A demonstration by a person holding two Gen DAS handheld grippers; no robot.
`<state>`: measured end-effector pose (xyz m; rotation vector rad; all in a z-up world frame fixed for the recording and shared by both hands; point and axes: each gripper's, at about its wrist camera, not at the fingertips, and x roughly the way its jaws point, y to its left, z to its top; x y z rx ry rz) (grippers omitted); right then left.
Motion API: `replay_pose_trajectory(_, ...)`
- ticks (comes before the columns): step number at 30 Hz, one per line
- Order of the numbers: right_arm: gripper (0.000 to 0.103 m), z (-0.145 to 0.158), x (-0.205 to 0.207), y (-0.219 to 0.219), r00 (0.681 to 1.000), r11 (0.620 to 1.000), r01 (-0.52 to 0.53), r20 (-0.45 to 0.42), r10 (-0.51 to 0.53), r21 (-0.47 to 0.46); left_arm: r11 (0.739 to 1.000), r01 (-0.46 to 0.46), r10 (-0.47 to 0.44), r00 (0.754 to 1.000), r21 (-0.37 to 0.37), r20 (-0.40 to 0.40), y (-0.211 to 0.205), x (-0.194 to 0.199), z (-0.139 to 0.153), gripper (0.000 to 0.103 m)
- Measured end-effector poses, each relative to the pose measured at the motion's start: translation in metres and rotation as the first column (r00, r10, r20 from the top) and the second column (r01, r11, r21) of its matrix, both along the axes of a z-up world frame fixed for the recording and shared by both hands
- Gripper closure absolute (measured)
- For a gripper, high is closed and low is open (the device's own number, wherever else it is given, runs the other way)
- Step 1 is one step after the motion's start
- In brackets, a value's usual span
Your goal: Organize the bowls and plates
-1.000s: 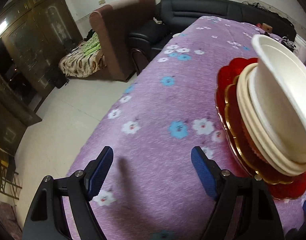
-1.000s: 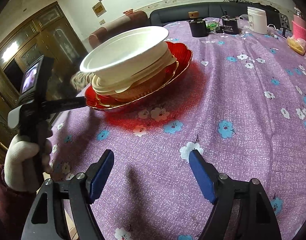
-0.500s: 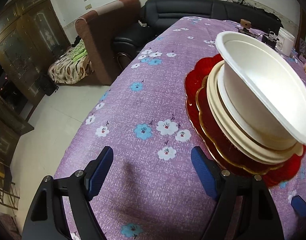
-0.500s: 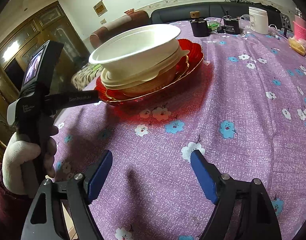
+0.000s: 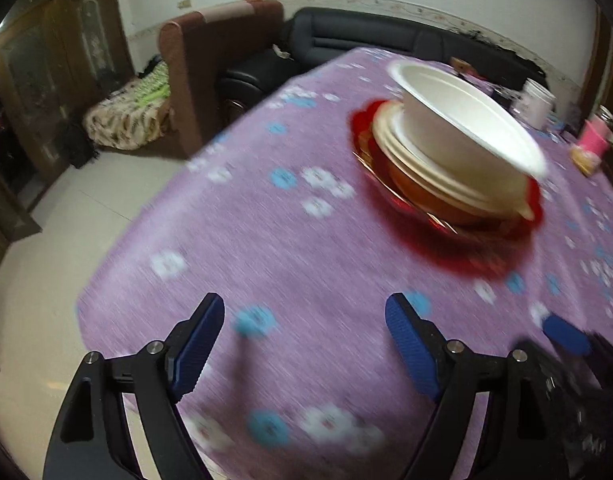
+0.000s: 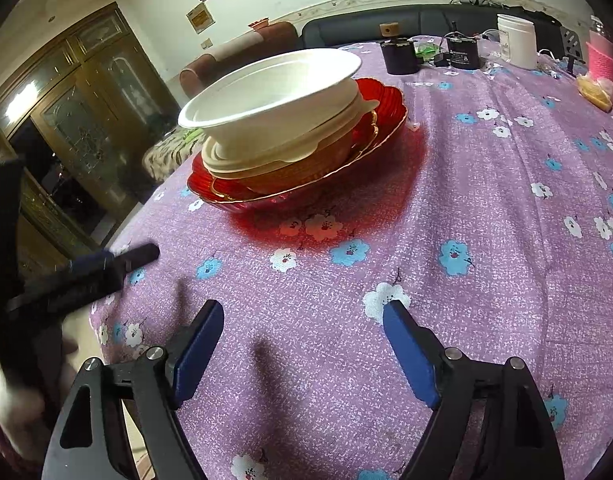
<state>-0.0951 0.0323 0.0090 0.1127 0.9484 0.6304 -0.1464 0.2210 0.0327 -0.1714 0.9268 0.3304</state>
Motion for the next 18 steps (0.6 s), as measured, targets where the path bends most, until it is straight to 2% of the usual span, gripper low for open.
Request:
replay_pose_trajectory(5, 0.017, 0.005, 0.001, -0.024, 0.997, 0.995, 0.076, -0.014, -0.076, 0.060, 0.997, 0.080, -0.080, 0.997, -0.024, -0.014, -0.031, -0.006, -0.006, 0.021)
replay_pose_trajectory(10, 0.017, 0.011, -0.001, -0.049, 0.988, 0.987, 0.156, -0.011, -0.156, 0.045, 0.992, 0.120, -0.120, 0.993, -0.029, -0.016, -0.050, -0.008, -0.009, 0.021)
replay_pose_trajectory(18, 0.017, 0.015, -0.010, -0.053, 0.988, 0.988, 0.153, 0.000, -0.153, 0.036, 0.990, 0.133, -0.135, 0.990, -0.041, -0.033, -0.060, -0.013, -0.014, 0.021)
